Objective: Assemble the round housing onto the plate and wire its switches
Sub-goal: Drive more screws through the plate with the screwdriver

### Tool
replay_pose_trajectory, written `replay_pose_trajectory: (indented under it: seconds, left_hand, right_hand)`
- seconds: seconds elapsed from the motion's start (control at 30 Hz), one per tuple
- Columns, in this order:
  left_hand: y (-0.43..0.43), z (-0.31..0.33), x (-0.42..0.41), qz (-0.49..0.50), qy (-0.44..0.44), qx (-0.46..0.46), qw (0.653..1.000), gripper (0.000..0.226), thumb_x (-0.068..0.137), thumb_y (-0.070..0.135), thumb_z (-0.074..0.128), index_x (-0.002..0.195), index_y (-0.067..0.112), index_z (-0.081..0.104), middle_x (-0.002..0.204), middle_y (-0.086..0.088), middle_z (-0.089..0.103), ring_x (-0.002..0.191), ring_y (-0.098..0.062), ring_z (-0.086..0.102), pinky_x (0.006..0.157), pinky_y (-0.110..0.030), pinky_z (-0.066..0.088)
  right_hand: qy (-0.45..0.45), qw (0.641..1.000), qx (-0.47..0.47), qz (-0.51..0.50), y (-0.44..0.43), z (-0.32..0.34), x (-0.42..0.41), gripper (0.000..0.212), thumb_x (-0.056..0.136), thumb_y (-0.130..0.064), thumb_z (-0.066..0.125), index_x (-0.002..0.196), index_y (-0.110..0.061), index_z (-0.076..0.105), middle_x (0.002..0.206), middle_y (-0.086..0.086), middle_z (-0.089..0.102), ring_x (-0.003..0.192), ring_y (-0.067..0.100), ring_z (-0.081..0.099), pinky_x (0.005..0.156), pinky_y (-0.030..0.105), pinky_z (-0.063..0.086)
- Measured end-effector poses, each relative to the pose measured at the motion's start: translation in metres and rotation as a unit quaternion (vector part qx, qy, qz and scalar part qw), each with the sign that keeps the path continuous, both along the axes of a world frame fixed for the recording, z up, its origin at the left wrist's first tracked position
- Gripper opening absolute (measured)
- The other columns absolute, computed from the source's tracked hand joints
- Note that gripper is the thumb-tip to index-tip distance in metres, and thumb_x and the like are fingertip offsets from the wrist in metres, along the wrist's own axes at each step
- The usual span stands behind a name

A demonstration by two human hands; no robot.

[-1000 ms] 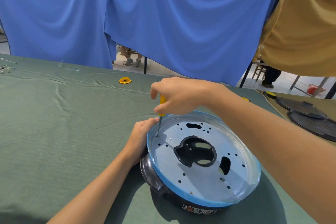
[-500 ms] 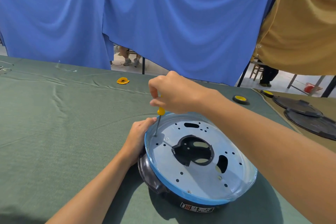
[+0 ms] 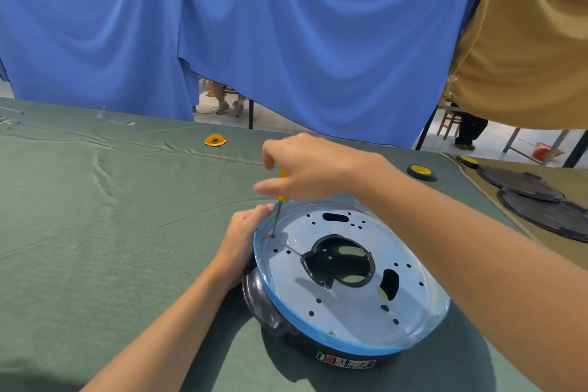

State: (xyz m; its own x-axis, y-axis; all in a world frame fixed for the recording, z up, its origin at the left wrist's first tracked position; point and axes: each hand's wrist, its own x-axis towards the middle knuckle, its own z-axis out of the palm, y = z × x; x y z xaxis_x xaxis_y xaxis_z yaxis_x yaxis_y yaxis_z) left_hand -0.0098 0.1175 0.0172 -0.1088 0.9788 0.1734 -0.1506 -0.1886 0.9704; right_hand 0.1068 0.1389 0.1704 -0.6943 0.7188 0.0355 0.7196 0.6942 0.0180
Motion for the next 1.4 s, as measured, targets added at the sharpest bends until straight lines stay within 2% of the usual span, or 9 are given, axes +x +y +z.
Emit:
replay_pose_trajectory:
  seconds: [0.2, 0.27, 0.4, 0.5, 0.63, 0.83, 1.0, 1.2, 1.4]
  left_hand:
    - [0.001, 0.000, 0.000, -0.001, -0.016, -0.017, 1.000, 0.030, 0.079, 0.034, 0.060, 0.053, 0.021, 0.065, 0.057, 0.000, 0.061, 0.051, -0.013, 0.057, 0.050, -0.021, 0.047]
    - [0.001, -0.002, -0.001, -0.001, -0.013, -0.016, 1.000, 0.029, 0.079, 0.035, 0.061, 0.055, 0.019, 0.065, 0.059, -0.002, 0.061, 0.053, -0.014, 0.057, 0.051, -0.022, 0.047]
    - [0.002, -0.003, -0.001, 0.001, -0.002, 0.002, 1.000, 0.033, 0.090, 0.028, 0.058, 0.063, 0.020, 0.074, 0.065, -0.001, 0.070, 0.057, -0.011, 0.063, 0.054, -0.020, 0.049]
    - [0.002, -0.002, -0.001, 0.000, -0.012, -0.011, 1.000, 0.031, 0.081, 0.034, 0.059, 0.055, 0.022, 0.070, 0.059, 0.000, 0.066, 0.052, -0.011, 0.060, 0.051, -0.020, 0.048]
    - [0.002, -0.002, -0.001, 0.000, -0.009, -0.014, 1.000, 0.032, 0.083, 0.033, 0.060, 0.055, 0.021, 0.068, 0.059, -0.001, 0.064, 0.052, -0.012, 0.060, 0.051, -0.021, 0.048]
    - [0.002, -0.001, -0.001, 0.010, 0.003, -0.014, 1.000, 0.045, 0.097, 0.018, 0.053, 0.054, 0.023, 0.069, 0.057, 0.001, 0.065, 0.051, -0.010, 0.059, 0.049, -0.019, 0.047]
    - [-0.002, 0.004, -0.001, 0.012, -0.007, -0.044, 0.999, 0.030, 0.087, 0.028, 0.061, 0.063, 0.013, 0.070, 0.064, -0.008, 0.066, 0.056, -0.018, 0.060, 0.055, -0.026, 0.049]
    - [-0.007, 0.020, -0.009, 0.024, 0.103, -0.151, 0.983, 0.039, 0.094, 0.035, 0.058, 0.089, 0.000, 0.073, 0.078, -0.014, 0.074, 0.064, -0.020, 0.065, 0.057, -0.025, 0.050]
    - [-0.014, 0.037, -0.020, -0.029, 0.215, -0.226, 0.950, 0.032, 0.094, 0.036, 0.057, 0.100, 0.007, 0.070, 0.076, -0.004, 0.071, 0.070, -0.021, 0.062, 0.063, -0.029, 0.050]
  right_hand:
    - [0.005, 0.999, 0.029, 0.039, -0.006, 0.010, 0.000, 0.018, 0.091, -0.008, 0.048, 0.094, -0.026, 0.052, 0.096, 0.000, 0.057, 0.086, 0.020, 0.053, 0.060, 0.030, 0.043]
    - [0.027, 0.995, 0.096, 0.020, -0.006, -0.003, -0.004, 0.007, 0.097, -0.015, 0.047, 0.092, -0.020, 0.047, 0.086, 0.003, 0.050, 0.078, 0.026, 0.050, 0.060, 0.033, 0.040]
    - [0.005, 0.998, 0.059, 0.007, -0.010, -0.006, -0.004, 0.035, 0.094, -0.046, 0.053, 0.111, -0.016, 0.049, 0.099, 0.000, 0.051, 0.091, 0.026, 0.050, 0.078, 0.040, 0.045]
    - [-0.062, 0.996, -0.051, 0.025, -0.013, 0.015, 0.001, 0.035, 0.089, -0.023, 0.060, 0.121, -0.024, 0.046, 0.108, -0.003, 0.055, 0.094, 0.017, 0.054, 0.075, 0.034, 0.048]
    - [-0.019, 0.999, 0.018, 0.028, -0.008, 0.012, 0.000, 0.005, 0.094, -0.018, 0.056, 0.093, -0.013, 0.058, 0.077, 0.006, 0.069, 0.057, 0.007, 0.063, 0.056, 0.028, 0.051]
    - [0.044, 0.997, 0.050, -0.046, -0.004, -0.011, 0.006, 0.039, 0.094, -0.055, 0.050, 0.085, -0.017, 0.050, 0.090, 0.005, 0.055, 0.088, 0.029, 0.054, 0.076, 0.041, 0.048]
    - [-0.011, 1.000, 0.003, 0.002, -0.011, 0.001, 0.016, 0.014, 0.092, -0.031, 0.059, 0.091, -0.019, 0.051, 0.100, 0.004, 0.058, 0.093, 0.026, 0.055, 0.074, 0.039, 0.048]
    - [0.044, 0.995, 0.048, -0.070, -0.011, -0.007, 0.006, 0.042, 0.093, -0.041, 0.056, 0.064, -0.016, 0.038, 0.067, 0.003, 0.043, 0.070, 0.028, 0.046, 0.051, 0.032, 0.029]
    - [-0.024, 0.998, -0.010, -0.057, -0.011, 0.004, 0.009, 0.022, 0.086, -0.028, 0.064, 0.091, -0.007, 0.063, 0.090, 0.011, 0.066, 0.077, 0.025, 0.060, 0.052, 0.027, 0.039]
